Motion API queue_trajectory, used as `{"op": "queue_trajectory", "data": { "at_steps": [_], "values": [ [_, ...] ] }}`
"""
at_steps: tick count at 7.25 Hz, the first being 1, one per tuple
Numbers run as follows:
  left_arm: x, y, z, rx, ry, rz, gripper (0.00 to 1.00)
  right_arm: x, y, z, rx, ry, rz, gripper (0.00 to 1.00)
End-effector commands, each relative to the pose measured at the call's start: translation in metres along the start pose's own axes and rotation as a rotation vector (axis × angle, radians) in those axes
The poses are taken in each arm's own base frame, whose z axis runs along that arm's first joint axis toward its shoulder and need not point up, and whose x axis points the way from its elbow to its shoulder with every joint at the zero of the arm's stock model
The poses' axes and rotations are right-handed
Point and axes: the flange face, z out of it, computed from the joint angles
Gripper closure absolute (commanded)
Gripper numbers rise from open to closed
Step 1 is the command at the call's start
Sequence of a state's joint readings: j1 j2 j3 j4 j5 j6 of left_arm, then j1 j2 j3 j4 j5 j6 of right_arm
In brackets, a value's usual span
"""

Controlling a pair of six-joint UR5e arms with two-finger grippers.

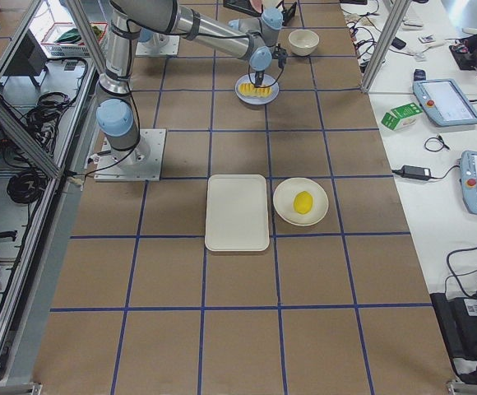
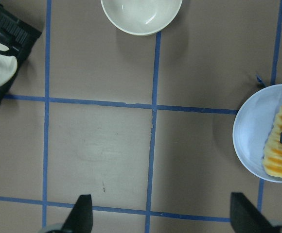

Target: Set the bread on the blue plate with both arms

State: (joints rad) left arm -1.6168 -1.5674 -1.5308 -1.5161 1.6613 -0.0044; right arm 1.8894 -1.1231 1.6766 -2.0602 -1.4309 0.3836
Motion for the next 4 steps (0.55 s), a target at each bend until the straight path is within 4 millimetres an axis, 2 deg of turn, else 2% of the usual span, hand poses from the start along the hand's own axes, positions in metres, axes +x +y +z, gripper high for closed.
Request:
{"op": "queue_trajectory", "data": {
  "at_steps": [1,2,3,4],
  "values": [
    [-0.022,-0.008,0.002,0.005,0.121,-0.009,0.00,0.010,-0.003,-0.027,0.032,-0.009,0.019,0.00],
    [-0.019,-0.006,0.004,0.003,0.128,-0.017,0.00,0.032,-0.002,-0.062,0.067,-0.012,0.043,0.00],
    [-0.019,-0.007,0.008,-0.005,0.129,-0.021,0.00,0.079,-0.009,-0.088,0.039,-0.007,0.116,0.00],
    [-0.018,-0.006,0.010,-0.009,0.129,-0.026,0.00,0.116,-0.007,-0.119,0.036,-0.009,0.088,0.00]
  ]
}}
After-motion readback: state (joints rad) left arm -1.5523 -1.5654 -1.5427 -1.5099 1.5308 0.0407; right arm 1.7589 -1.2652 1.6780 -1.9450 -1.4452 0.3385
